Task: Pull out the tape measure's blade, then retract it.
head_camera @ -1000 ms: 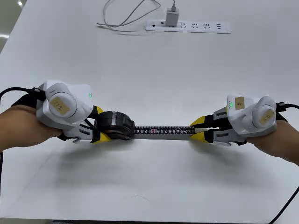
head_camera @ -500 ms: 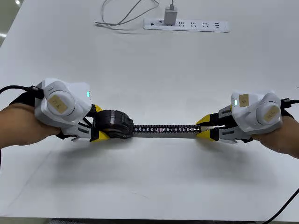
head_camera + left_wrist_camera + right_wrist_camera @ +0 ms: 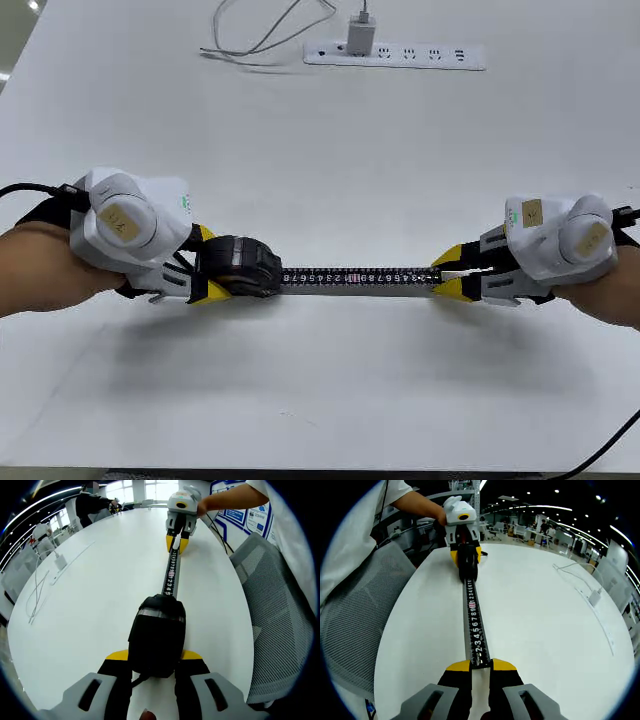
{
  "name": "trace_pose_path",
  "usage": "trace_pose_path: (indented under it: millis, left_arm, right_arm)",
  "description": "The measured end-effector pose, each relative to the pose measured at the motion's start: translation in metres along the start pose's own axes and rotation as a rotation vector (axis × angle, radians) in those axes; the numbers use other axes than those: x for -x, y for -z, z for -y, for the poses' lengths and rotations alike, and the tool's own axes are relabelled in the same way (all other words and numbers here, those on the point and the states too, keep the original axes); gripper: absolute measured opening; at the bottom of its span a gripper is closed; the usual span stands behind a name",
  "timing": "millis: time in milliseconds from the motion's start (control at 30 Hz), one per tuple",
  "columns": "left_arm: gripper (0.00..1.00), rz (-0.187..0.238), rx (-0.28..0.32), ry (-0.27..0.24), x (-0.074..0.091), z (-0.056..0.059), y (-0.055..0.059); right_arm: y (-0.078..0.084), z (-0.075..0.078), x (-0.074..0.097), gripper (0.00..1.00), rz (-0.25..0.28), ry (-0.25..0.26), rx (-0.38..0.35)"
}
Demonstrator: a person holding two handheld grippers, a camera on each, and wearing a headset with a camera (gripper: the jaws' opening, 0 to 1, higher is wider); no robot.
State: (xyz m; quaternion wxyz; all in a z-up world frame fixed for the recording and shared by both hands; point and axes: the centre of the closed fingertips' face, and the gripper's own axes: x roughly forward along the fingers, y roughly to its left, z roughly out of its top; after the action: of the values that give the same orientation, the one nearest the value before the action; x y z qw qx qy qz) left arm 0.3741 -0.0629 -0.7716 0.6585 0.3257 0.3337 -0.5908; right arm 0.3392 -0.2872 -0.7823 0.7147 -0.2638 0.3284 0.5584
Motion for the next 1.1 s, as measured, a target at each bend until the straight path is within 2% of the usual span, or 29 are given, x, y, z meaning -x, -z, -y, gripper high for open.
trace_pose_path:
  millis: [767,1100]
  left_arm:
    - [0.28,0.001,-0.002,0.003,-0.001,0.000,-0.001]
    - [0.28,0.003,-0.004,0.004,-0.002,0.000,-0.002]
  right_arm:
    - [0.019,0.003,0.017,0.07,-0.063,0.011,0.012]
    - [0.034,0.004,0.029,0.07,-0.100,0.019,0.002]
